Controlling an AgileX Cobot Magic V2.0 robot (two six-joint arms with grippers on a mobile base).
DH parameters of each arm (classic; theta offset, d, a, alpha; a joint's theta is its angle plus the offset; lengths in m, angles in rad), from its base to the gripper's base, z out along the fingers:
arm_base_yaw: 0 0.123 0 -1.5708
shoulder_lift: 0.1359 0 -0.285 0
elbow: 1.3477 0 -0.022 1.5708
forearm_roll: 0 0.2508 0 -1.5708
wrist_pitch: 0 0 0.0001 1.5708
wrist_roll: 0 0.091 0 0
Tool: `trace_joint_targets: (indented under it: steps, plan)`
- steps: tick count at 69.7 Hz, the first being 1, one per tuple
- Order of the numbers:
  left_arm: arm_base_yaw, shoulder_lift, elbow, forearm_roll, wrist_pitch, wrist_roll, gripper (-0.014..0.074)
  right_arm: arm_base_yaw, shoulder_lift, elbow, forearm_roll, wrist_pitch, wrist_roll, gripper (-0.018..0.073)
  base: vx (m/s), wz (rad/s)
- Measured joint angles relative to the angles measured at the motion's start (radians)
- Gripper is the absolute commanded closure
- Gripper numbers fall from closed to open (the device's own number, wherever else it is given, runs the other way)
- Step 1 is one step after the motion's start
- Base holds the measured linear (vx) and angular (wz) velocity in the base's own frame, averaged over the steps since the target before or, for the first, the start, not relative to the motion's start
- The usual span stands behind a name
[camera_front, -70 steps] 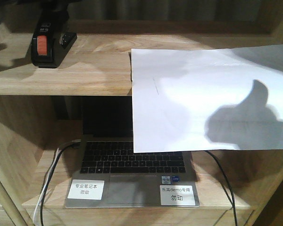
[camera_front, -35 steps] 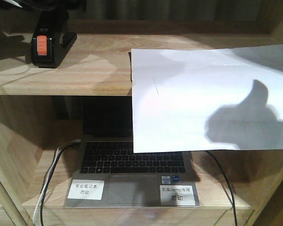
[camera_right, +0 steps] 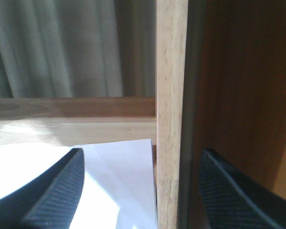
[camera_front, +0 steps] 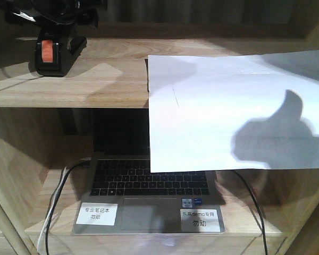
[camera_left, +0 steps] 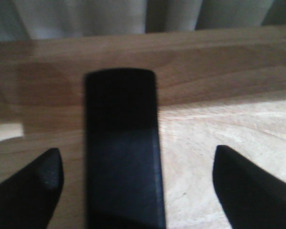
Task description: Grab stapler and paper to desk for stapling
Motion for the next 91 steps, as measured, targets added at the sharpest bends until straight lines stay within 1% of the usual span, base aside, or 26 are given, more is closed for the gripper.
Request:
trace_joint_targets:
  steps: [9,17,21,25,26,31,32,33,34,48,57,69,76,82,91]
  plan:
    - [0.0,0.002,0.0,-0.001,0.0,0.0,0.0091,0.0,0.0,0.0,0.0,0.0,0.0,0.008,0.0,0.0]
    - [0.0,0.002,0.0,-0.003,0.0,0.0,0.0195,0.0,0.0,0.0,0.0,0.0,0.0,0.008,0.0,0.0]
    - [0.0,0.002,0.0,-0.008,0.0,0.0,0.0267,0.0,0.0,0.0,0.0,0.0,0.0,0.008,0.0,0.0]
    - [0.0,0.002,0.0,-0.009,0.0,0.0,0.0371,0.0,0.0,0.0,0.0,0.0,0.0,0.008,0.0,0.0]
    - [0.0,0.002,0.0,-0.008,0.0,0.0,0.0384,0.0,0.0,0.0,0.0,0.0,0.0,0.008,0.0,0.0]
    - [0.0,0.002,0.0,-0.008,-0.001,-0.001,0.0533,0.0,0.0,0.0,0.0,0.0,0.0,0.008,0.0,0.0]
    - [0.0,0.002,0.0,-0.007,-0.001,-0.001,0.0547,0.0,0.0,0.0,0.0,0.0,0.0,0.008,0.0,0.0]
    - [0.0,0.002,0.0,-0.007,-0.002,-0.001,0.0589,0.0,0.0,0.0,0.0,0.0,0.0,0.008,0.0,0.0]
    - [0.0,0.002,0.0,-0.007,-0.002,-0.001,0.0605,0.0,0.0,0.0,0.0,0.0,0.0,0.008,0.0,0.0]
    - [0.005,0.002,0.0,-0.007,-0.002,-0.001,0.0604,0.0,0.0,0.0,0.0,0.0,0.0,0.008,0.0,0.0]
    - [0.019,-0.003,0.0,-0.026,-0.001,0.007,0.0604,0.0,0.0,0.0,0.0,0.0,0.0,0.008,0.0,0.0]
    - [0.023,-0.045,0.0,-0.032,0.026,0.081,0.0604,0.0,0.0,0.0,0.0,0.001,0.0,0.008,0.0,0.0]
    - [0.023,-0.094,0.0,-0.049,0.027,0.141,0.0604,0.0,0.0,0.0,0.0,0.001,0.0,0.008,0.0,0.0]
    - [0.023,-0.137,0.0,-0.083,0.027,0.188,0.0604,0.0,0.0,0.0,0.0,0.001,0.0,0.008,0.0,0.0]
    - [0.023,-0.193,0.004,-0.163,0.027,0.238,0.0604,0.0,0.0,0.0,0.0,0.001,0.0,0.008,0.0,0.0]
